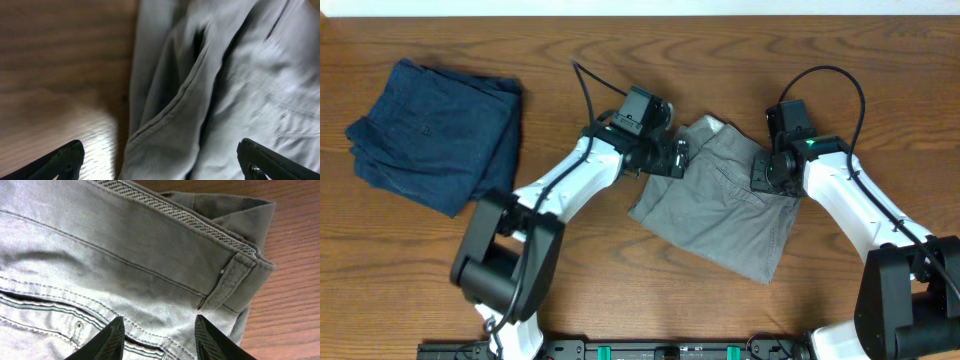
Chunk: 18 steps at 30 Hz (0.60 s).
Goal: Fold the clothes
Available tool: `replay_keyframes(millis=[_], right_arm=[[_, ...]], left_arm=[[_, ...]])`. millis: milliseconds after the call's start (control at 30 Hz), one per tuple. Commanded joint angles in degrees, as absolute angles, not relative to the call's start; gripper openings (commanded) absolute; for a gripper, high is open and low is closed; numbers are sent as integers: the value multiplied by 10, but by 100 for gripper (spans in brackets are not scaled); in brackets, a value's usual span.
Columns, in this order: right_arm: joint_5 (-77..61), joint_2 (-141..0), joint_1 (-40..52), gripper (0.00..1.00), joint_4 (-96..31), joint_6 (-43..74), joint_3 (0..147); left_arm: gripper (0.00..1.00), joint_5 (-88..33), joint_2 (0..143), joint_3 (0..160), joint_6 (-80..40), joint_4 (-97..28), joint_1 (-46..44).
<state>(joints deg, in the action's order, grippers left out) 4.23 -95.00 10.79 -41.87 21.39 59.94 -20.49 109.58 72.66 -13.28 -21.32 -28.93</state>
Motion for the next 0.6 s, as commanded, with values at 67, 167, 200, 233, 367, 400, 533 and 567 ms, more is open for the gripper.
replay_keyframes(millis=[67, 167, 200, 233, 367, 400, 533, 567], right_arm=[[36, -952, 113, 45, -423, 208, 602], [36, -952, 113, 45, -423, 208, 602], [36, -952, 113, 45, -423, 208, 602], [36, -952, 113, 45, -423, 208, 602], [36, -952, 113, 45, -422, 208, 602], [36, -952, 113, 45, -422, 208, 602], [36, -952, 113, 45, -429, 208, 602], [36, -952, 113, 44, -432, 208, 602]], left_arm=[[99, -283, 1150, 731, -95, -213, -288], [99, -366, 1177, 731, -95, -213, -296], [99, -396, 1186, 731, -95, -213, -301], [99, -416, 1192, 731, -95, -213, -308], [89, -450, 1201, 731, -94, -211, -339], [79, -450, 1201, 731, -95, -206, -344], [20, -447, 1200, 731, -96, -166, -344], [9, -439, 1198, 731, -104, -160, -340]])
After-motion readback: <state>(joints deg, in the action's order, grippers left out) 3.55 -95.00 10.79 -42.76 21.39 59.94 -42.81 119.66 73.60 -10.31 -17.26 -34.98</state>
